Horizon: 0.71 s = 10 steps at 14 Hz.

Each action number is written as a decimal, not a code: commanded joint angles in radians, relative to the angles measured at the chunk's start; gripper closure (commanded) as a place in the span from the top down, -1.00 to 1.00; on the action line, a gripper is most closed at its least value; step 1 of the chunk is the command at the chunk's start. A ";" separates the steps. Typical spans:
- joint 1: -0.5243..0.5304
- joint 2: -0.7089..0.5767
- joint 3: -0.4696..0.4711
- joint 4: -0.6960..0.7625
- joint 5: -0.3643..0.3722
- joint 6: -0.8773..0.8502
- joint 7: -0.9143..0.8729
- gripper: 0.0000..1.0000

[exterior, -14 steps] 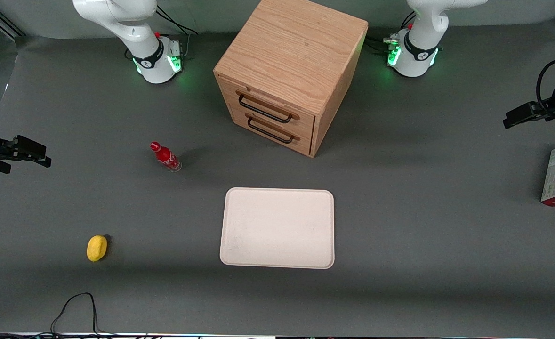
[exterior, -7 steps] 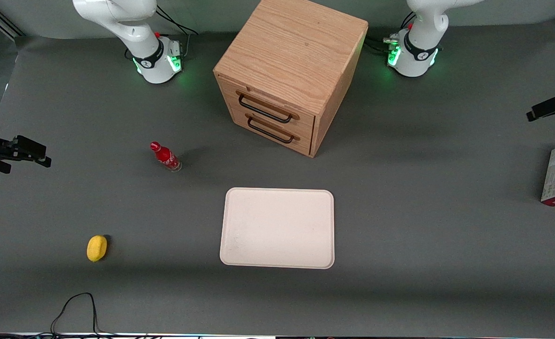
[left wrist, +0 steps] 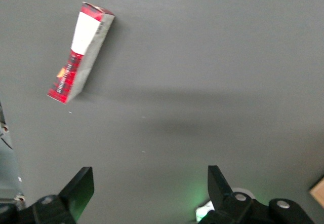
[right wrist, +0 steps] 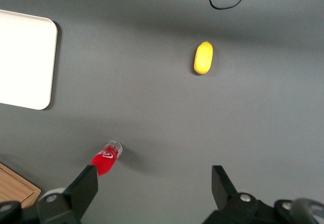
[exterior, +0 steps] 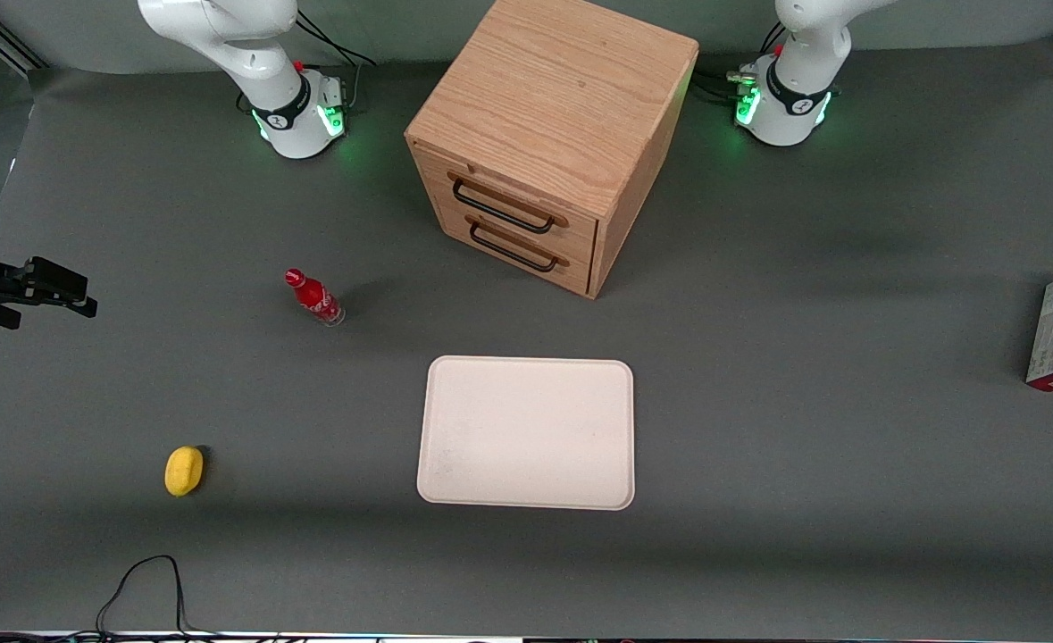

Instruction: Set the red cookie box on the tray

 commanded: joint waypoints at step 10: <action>0.206 0.240 -0.002 0.125 0.023 0.177 0.557 1.00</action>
